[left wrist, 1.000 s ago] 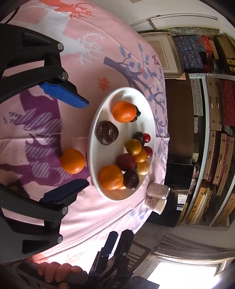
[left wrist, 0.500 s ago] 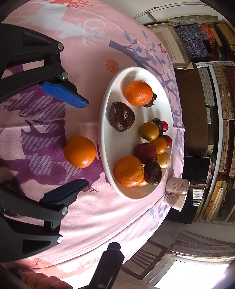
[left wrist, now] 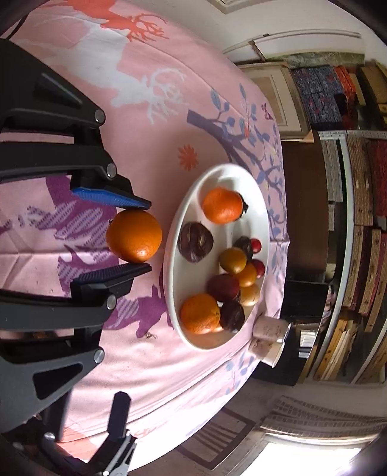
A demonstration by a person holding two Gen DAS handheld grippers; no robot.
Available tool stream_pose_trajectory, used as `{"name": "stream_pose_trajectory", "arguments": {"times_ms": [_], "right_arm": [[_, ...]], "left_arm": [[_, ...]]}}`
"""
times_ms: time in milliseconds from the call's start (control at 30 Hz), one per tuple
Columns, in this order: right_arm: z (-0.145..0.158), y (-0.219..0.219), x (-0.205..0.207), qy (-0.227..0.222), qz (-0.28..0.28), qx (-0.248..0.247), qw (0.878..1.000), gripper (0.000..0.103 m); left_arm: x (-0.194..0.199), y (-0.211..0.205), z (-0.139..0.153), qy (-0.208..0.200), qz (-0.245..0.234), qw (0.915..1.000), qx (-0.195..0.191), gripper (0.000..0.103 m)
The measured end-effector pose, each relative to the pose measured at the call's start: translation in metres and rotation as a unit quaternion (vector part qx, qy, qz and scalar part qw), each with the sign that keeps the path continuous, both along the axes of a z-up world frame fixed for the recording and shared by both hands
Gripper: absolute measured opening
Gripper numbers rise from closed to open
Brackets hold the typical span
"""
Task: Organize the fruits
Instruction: 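Grasp the last orange with the left tool while the right tool grasps a dark fruit, then set both fruits on the white plate and open both tools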
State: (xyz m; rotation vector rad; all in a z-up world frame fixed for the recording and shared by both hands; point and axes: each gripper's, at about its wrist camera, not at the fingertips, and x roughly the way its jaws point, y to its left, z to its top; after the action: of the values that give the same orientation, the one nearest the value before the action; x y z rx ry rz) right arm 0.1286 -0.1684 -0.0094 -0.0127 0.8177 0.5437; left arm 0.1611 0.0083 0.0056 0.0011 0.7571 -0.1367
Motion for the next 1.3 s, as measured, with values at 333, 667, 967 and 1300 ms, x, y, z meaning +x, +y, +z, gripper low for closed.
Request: {"name": "stream_pose_trajectory", "arguments": {"times_ms": [333, 667, 967, 1300], "right_arm": [[-0.01, 0.026, -0.014, 0.0, 0.049, -0.056, 0.997, 0.076], [0.008, 0.018, -0.017, -0.032, 0.044, -0.042, 0.998, 0.044], [0.074, -0.015, 0.07, -0.066, -0.069, 0.03, 0.995, 0.044], [0.052, -0.028, 0.111, -0.048, -0.104, 0.131, 0.985, 0.069]], "left_arm": [[0.004, 0.002, -0.006, 0.013, 0.004, 0.9999, 0.001, 0.036], [-0.003, 0.0, 0.012, -0.017, -0.002, 0.9998, -0.009, 0.036], [0.053, -0.011, 0.058, -0.05, 0.012, 0.9987, -0.005, 0.036], [0.09, 0.008, 0.026, -0.027, 0.046, 0.9968, -0.059, 0.074]]}}
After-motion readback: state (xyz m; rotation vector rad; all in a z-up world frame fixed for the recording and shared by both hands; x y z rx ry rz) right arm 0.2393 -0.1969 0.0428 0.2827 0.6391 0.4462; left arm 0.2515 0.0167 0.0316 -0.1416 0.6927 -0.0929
